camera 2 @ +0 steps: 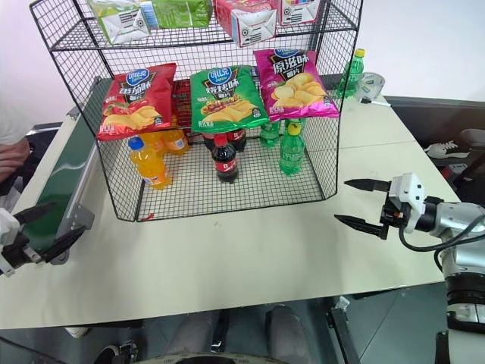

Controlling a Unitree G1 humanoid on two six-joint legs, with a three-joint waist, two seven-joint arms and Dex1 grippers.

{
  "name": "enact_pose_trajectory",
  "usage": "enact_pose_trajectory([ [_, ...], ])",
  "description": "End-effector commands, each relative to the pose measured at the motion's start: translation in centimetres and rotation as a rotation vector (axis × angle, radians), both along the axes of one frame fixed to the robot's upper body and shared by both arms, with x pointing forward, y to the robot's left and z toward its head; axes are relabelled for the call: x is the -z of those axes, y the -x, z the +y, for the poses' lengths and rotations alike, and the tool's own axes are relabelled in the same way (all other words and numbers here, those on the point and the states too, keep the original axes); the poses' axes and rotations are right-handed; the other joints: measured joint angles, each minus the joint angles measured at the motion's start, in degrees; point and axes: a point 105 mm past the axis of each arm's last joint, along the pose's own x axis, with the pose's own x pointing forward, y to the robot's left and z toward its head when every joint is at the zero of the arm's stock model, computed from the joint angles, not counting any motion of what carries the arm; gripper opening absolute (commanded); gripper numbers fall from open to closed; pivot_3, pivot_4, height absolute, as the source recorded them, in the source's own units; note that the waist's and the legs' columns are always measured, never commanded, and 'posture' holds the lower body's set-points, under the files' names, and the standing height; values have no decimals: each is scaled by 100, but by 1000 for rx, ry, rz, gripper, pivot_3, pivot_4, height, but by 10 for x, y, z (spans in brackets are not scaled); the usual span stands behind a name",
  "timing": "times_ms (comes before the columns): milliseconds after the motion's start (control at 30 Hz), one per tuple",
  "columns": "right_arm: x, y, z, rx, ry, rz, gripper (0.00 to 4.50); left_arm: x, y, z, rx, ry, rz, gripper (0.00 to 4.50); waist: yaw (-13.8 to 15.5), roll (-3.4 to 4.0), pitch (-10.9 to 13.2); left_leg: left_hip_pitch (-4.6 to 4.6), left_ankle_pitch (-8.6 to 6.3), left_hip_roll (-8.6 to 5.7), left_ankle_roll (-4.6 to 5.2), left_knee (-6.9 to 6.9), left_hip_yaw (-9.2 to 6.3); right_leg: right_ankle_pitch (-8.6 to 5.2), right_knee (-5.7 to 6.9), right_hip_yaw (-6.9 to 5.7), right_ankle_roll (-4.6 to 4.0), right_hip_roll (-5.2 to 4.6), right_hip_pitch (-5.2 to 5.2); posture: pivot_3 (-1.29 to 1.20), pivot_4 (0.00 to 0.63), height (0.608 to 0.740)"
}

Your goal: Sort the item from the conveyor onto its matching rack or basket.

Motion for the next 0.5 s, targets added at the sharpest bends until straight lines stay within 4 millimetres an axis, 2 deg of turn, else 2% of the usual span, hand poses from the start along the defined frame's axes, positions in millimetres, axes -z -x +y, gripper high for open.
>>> enact_pose_trajectory([
  [33, -14, -3, -4, 1, 21, -60, 4500, -15, -1, 10, -12, -82, -64, 4428, 3, 0, 0, 0, 0, 0, 0, -2, 0, 2, -1, 0, 4, 0, 0, 0, 150, 740],
  [167, -13, -5, 3, -20, 15, -64, 4500, -14, -7, 4, 7, -101, -91, 4428, 12, 1, 1, 1, 0, 0, -1, -4, 0, 4, -1, -1, 6, 0, 0, 0, 150, 740],
  [233, -14, -8, 6, -23, 14, -69, 4500, -14, -9, 7, -30, -77, -92, 4428, 11, 1, 0, 1, 0, 0, -1, -5, 0, 4, -8, 0, 7, 0, 2, 0, 150, 740],
  [500, -13, -13, 16, -40, 0, -77, 4500, -16, -7, 4, -28, -76, -121, 4428, 6, 2, 0, 3, 1, 0, -1, -26, 0, 5, -18, -1, 8, 0, -1, 0, 150, 740],
])
